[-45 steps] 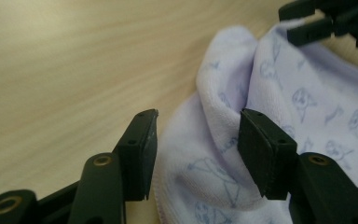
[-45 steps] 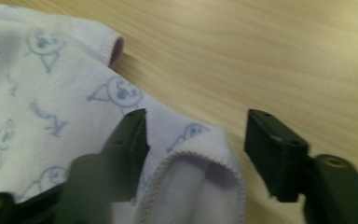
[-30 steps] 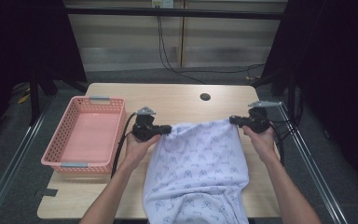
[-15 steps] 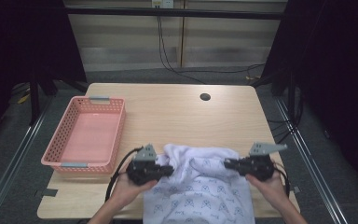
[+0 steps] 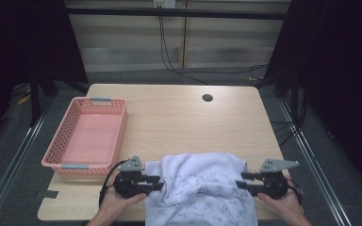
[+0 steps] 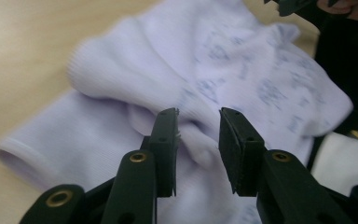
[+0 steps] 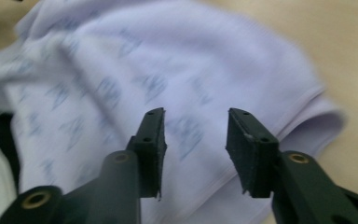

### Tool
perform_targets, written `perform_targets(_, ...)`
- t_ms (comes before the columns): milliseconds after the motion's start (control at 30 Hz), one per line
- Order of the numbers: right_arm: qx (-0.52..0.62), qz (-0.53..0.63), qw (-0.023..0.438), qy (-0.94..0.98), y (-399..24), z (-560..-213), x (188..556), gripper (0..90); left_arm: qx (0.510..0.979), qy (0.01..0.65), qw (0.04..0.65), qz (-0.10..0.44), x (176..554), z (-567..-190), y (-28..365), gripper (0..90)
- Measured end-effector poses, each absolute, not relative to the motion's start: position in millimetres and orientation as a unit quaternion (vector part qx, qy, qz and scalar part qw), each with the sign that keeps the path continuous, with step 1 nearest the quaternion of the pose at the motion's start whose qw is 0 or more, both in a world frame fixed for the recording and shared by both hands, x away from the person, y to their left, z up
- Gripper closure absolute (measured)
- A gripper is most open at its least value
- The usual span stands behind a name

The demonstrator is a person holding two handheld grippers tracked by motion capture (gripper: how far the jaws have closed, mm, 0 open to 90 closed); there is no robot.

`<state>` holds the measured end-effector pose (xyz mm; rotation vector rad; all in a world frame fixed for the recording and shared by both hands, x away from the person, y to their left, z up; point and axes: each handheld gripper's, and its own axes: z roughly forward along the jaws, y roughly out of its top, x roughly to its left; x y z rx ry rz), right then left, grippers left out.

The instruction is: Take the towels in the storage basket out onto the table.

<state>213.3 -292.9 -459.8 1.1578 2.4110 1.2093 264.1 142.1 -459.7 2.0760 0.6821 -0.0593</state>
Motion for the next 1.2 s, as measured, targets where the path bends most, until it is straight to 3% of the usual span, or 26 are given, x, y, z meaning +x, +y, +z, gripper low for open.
perform_targets(100,0.411,0.400,0.133,0.808,-293.2,-459.5,243.0,50.4,0.843,0.294,0.450,-0.015,287.7,-462.3,136.9,69.9)
perform_targets(200,0.432,0.392,0.152,0.798,-293.5,-467.8,269.4,45.4,0.830,0.335,0.446,-0.013,305.8,-475.0,134.8,63.2)
perform_targets(333,0.448,0.391,0.122,0.795,-293.1,-482.8,286.8,42.1,0.834,0.323,0.447,-0.019,301.6,-478.1,127.8,51.1)
perform_targets(400,0.448,0.378,0.110,0.802,-289.6,-493.2,290.2,50.8,0.833,0.326,0.446,-0.030,302.8,-479.7,122.5,46.6)
perform_targets(467,0.444,0.367,0.114,0.809,-285.7,-496.0,288.0,70.2,0.837,0.328,0.437,-0.029,304.0,-480.5,116.6,44.1)
perform_targets(533,0.432,0.384,0.128,0.806,-284.8,-487.0,282.5,75.3,0.840,0.324,0.434,-0.026,304.5,-481.5,112.2,42.3)
perform_targets(667,0.429,0.420,0.149,0.786,-290.3,-466.6,270.3,73.4,0.843,0.307,0.440,-0.036,304.3,-480.5,101.8,52.8)
perform_targets(800,0.437,0.431,0.154,0.774,-297.5,-460.0,266.8,70.2,0.852,0.273,0.445,-0.033,302.4,-476.9,84.7,79.7)
perform_targets(867,0.434,0.431,0.146,0.777,-298.5,-462.3,267.1,78.9,0.851,0.262,0.454,-0.030,299.0,-473.1,74.3,84.6)
perform_targets(1067,0.444,0.437,0.154,0.767,-302.2,-460.0,266.5,83.9,0.859,0.226,0.457,-0.047,289.9,-470.6,50.3,84.4)
perform_targets(1200,0.461,0.438,0.167,0.754,-317.9,-456.4,259.9,84.1,0.856,0.220,0.465,-0.053,285.8,-468.3,56.5,71.6)
